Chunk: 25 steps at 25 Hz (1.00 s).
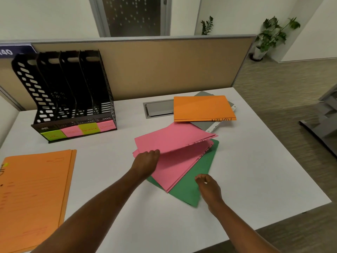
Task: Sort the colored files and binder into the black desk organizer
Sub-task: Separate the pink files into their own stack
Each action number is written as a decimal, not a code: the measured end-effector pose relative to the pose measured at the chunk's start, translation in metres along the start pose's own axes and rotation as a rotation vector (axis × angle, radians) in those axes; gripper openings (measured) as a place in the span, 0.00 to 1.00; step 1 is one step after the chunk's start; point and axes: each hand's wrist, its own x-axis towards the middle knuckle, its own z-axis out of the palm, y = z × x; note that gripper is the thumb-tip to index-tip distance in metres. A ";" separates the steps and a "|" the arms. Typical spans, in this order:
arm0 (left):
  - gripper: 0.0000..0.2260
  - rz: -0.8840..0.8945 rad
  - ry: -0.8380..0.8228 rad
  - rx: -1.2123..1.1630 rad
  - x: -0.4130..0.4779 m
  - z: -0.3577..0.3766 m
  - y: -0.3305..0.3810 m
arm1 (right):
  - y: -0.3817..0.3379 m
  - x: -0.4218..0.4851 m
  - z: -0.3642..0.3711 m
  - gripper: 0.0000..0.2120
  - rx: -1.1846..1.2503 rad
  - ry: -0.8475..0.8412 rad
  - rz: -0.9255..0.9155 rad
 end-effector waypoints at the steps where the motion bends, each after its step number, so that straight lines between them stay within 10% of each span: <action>1: 0.09 -0.037 0.046 -0.043 -0.005 -0.017 -0.005 | -0.006 0.000 0.007 0.11 0.023 -0.011 0.005; 8: 0.07 -0.451 0.326 -0.868 -0.100 -0.074 -0.085 | -0.069 -0.017 0.070 0.30 0.169 -0.140 -0.047; 13: 0.12 -0.725 0.302 -1.425 -0.192 -0.020 -0.117 | -0.079 -0.040 0.116 0.15 0.368 -0.470 -0.013; 25: 0.07 -1.047 0.020 -1.075 -0.283 0.077 -0.146 | -0.033 -0.074 0.224 0.10 -0.131 -0.439 0.022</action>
